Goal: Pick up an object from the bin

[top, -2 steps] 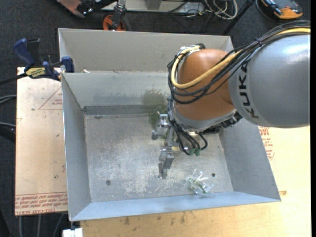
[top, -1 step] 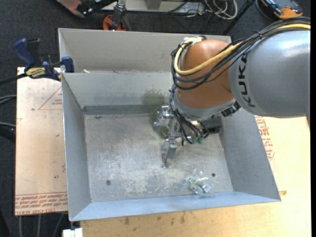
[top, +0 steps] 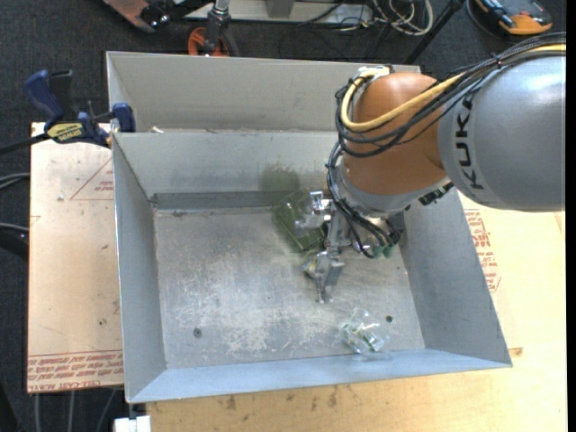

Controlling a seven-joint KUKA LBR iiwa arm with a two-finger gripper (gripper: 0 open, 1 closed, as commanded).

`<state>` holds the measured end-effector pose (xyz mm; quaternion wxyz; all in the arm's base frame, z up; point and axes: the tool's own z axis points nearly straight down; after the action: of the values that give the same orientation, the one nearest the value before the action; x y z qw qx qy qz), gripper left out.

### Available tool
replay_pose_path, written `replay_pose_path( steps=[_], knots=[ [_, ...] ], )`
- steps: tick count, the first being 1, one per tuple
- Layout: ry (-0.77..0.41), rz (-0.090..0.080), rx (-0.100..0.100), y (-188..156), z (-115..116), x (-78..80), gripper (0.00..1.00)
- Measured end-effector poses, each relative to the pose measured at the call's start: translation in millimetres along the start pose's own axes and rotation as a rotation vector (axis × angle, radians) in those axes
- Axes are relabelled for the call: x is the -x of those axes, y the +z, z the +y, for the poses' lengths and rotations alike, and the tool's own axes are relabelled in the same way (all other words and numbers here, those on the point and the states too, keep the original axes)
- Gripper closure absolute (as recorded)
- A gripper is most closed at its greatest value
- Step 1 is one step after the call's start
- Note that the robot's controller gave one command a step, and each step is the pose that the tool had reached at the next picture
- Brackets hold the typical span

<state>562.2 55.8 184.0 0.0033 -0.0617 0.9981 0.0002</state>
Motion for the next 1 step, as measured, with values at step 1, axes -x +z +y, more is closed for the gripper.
replay_pose_path(
  steps=[1],
  knots=[
    [0.011, 0.004, 0.001, 36.6, -11.9, -32.4, 0.00]
  ],
)
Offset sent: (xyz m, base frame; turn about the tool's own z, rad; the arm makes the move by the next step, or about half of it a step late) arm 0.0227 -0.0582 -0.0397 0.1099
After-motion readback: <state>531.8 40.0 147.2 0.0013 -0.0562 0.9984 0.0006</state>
